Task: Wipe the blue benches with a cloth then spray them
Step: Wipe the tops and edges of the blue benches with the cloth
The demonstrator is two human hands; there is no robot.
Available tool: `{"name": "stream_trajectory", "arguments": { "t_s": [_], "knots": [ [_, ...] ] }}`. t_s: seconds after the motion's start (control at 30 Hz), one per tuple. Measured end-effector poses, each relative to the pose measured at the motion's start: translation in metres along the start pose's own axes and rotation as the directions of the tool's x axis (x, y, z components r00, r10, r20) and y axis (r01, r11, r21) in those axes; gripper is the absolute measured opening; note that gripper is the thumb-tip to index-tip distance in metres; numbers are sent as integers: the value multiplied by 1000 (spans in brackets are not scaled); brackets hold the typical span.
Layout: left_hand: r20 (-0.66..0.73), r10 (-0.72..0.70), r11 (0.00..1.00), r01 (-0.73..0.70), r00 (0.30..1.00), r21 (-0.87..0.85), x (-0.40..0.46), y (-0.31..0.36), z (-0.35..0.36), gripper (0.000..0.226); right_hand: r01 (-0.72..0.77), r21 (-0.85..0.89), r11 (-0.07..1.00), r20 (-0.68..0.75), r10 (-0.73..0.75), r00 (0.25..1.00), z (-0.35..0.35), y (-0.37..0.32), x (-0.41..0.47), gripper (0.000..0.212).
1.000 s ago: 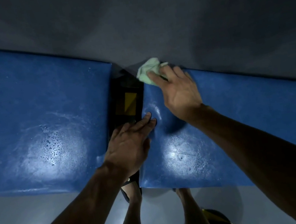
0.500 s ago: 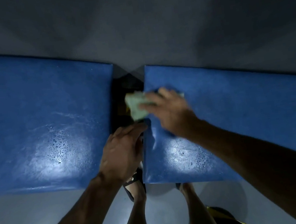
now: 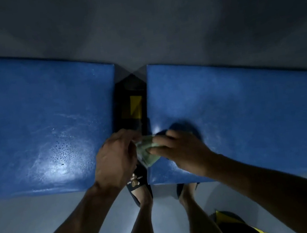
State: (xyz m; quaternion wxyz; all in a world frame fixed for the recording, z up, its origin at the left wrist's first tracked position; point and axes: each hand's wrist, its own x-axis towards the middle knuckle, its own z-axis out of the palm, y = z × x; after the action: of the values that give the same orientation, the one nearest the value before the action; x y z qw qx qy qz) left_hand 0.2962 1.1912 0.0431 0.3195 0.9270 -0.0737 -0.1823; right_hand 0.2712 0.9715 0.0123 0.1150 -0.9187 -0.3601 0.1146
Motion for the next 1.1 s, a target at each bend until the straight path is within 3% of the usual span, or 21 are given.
{"name": "stream_trajectory", "arguments": {
  "t_s": [0.07,0.1,0.17,0.23,0.3,0.37,0.43,0.5,0.57,0.63,0.7,0.73,0.77,0.8,0.87,0.93,0.97,1.03,1.1],
  "knots": [
    [0,4,1000,-4,1000,6,0,1,1,28,105,-95,990,21,-103,994,-11,24,0,53],
    [-2,6,1000,-6,1000,14,1,2,3,28,79,-160,984,-3,-81,997,-17,44,5,51],
    [-10,14,1000,-14,1000,22,3,4,8,29,-135,-192,972,-128,111,986,-30,84,16,52],
    [-23,15,1000,-14,1000,23,5,8,12,29,-401,-62,914,-249,375,893,-30,91,21,58],
    [-19,4,1000,-4,1000,29,5,12,16,30,-527,65,847,-280,522,806,-14,54,16,63],
    [16,46,999,-46,999,16,2,17,19,29,-478,115,870,-244,492,836,4,3,-5,58],
    [39,82,997,-82,996,3,-1,21,22,27,-290,55,955,-173,295,940,15,-24,-38,47],
    [45,70,997,-71,997,16,-2,23,26,26,-131,-31,991,-123,126,984,12,1,-61,50],
    [35,67,997,-69,997,41,-4,27,31,27,-174,-104,979,-142,159,977,4,53,-66,51],
    [20,85,995,-86,996,47,-6,32,35,25,-409,-54,911,-252,384,888,-11,98,-60,53],
    [25,94,994,-95,995,52,-9,36,41,27,-640,92,763,-334,629,702,-17,111,-55,59],
    [29,93,994,-95,995,53,-11,38,43,28,-685,135,716,-348,682,644,-13,101,-53,63],
    [31,87,995,-89,996,52,-13,40,46,28,-682,156,715,-338,687,643,-8,83,-54,65],
    [31,79,995,-81,996,51,-16,42,47,29,-640,157,752,-309,653,691,-1,57,-59,66],
    [28,81,996,-82,996,46,-21,47,51,29,-487,111,866,-190,499,845,11,10,-86,69],
    [22,98,994,-99,995,51,-28,50,52,29,-334,25,942,-100,334,937,12,4,-120,66],
    [25,106,993,-107,994,56,-31,51,53,29,-309,-4,951,-106,307,946,9,18,-134,63],
    [32,104,992,-105,994,64,-37,51,56,28,-405,-36,914,-145,396,907,1,50,-159,60],
    [33,93,993,-95,995,65,-44,50,57,27,-622,39,782,-213,614,760,-5,63,-174,59]
  ]
}}
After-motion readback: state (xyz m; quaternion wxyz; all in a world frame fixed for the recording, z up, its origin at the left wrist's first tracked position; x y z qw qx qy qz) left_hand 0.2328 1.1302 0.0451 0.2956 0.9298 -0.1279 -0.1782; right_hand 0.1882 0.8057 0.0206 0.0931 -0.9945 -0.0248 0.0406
